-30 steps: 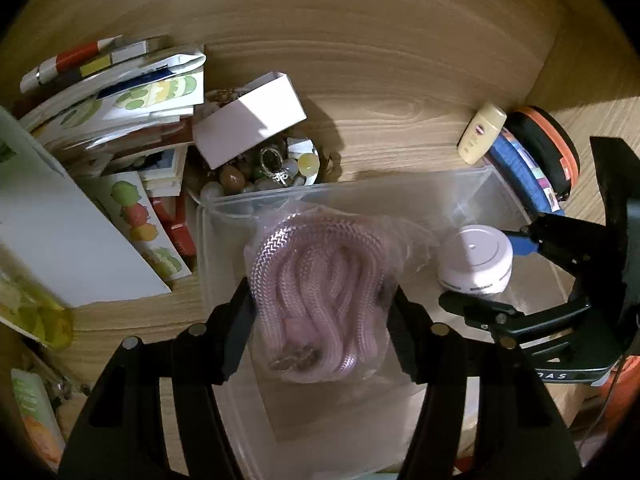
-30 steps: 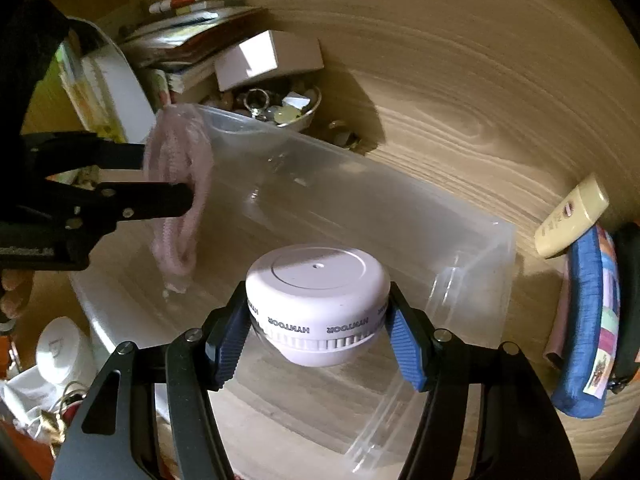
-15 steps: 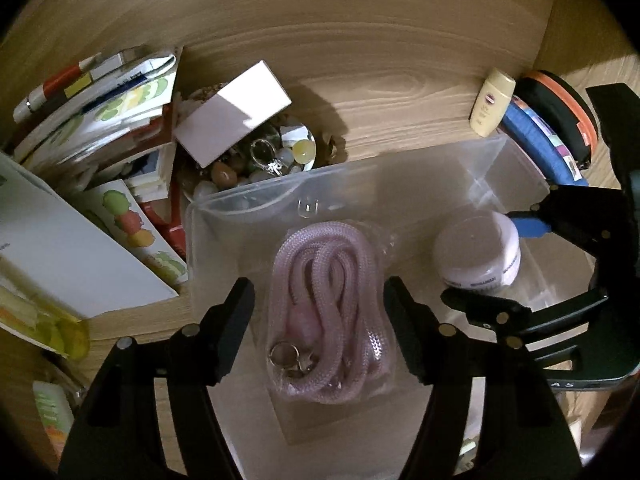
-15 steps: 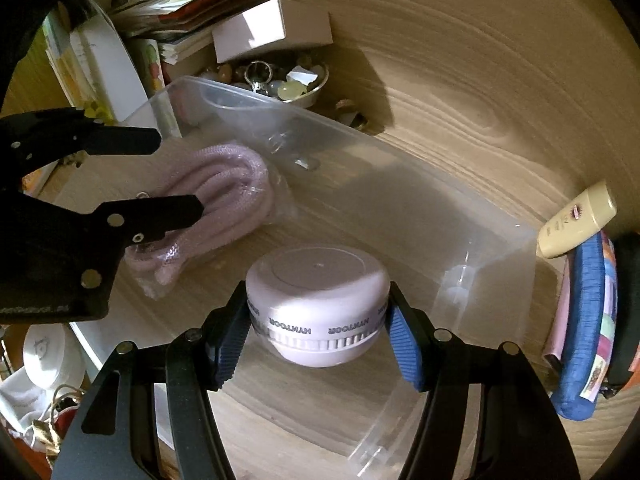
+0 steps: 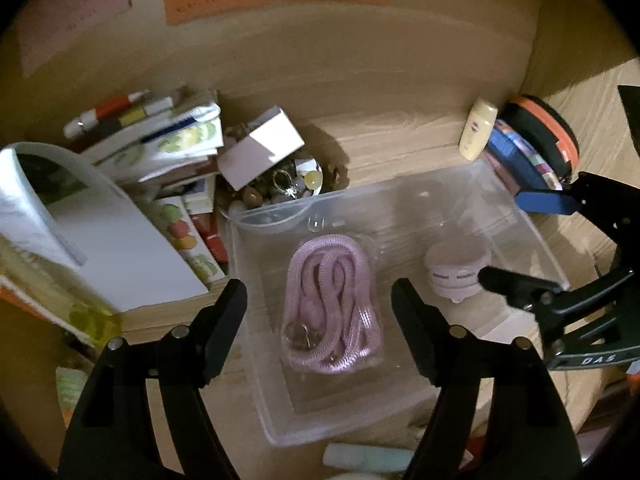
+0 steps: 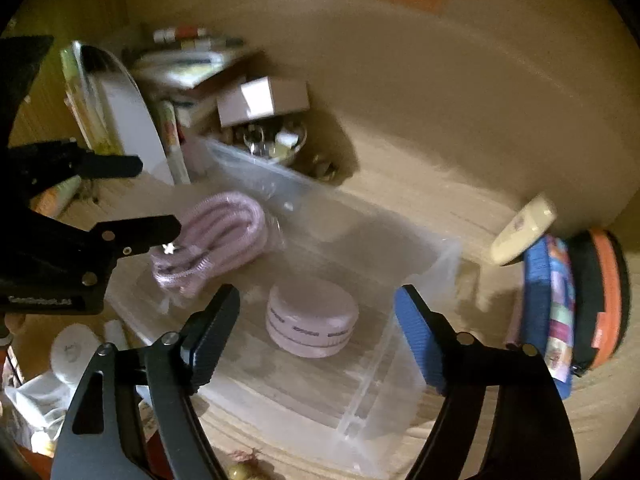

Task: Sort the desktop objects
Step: 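Carry both items into the clear plastic box and open both grippers, then move both grippers back toward the remaining clutter on the desk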

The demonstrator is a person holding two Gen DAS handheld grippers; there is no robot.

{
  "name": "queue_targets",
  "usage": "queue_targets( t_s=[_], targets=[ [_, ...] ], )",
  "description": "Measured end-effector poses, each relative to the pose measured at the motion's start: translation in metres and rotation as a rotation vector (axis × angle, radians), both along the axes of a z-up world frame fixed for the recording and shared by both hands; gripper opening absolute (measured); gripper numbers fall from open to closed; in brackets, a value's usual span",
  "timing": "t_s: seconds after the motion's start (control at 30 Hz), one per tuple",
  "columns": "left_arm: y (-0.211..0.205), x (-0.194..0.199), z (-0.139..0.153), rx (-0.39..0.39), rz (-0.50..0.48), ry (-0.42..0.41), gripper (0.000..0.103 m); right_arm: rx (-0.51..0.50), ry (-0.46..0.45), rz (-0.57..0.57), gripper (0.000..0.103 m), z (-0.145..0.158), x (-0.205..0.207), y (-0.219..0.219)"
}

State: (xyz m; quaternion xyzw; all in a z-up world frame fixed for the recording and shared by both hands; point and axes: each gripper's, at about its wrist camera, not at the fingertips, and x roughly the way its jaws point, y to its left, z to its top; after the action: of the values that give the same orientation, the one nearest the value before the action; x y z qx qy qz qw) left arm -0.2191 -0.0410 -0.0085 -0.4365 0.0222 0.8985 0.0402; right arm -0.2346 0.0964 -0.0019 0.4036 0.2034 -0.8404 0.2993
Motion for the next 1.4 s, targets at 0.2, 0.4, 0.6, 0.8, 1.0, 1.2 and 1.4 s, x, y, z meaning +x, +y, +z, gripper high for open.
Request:
queue_targets(
  t_s=[0.2, 0.4, 0.6, 0.8, 1.0, 1.2, 1.4],
  targets=[
    [-0.002, 0.026, 0.023, 0.007, 0.020, 0.067, 0.078, -0.067, 0.062, -0.025, 0.081, 0.021, 0.022, 0.003],
    [-0.002, 0.058, 0.044, -0.010, 0.059, 0.156, 0.081, -0.140, 0.103, -0.044, 0.083, 0.029, 0.050, 0.023],
    [-0.008, 0.099, 0.059, -0.043, 0.097, 0.259, 0.081, -0.195, 0.149, -0.067, 0.084, 0.040, 0.089, 0.042],
    [-0.013, 0.138, 0.059, -0.030, 0.137, 0.298, 0.081, -0.224, 0.199, -0.074, 0.090, 0.043, 0.125, 0.062],
    [-0.026, 0.176, 0.047, 0.052, 0.187, 0.299, 0.081, -0.238, 0.227, -0.093, 0.092, 0.035, 0.155, 0.080],
    [-0.014, 0.216, 0.029, 0.045, 0.204, 0.308, 0.081, -0.274, 0.192, -0.094, 0.095, 0.014, 0.175, 0.094],
    [0.010, 0.242, 0.000, 0.052, 0.167, 0.260, 0.081, -0.285, 0.094, -0.079, 0.095, -0.023, 0.186, 0.100]
  ],
)
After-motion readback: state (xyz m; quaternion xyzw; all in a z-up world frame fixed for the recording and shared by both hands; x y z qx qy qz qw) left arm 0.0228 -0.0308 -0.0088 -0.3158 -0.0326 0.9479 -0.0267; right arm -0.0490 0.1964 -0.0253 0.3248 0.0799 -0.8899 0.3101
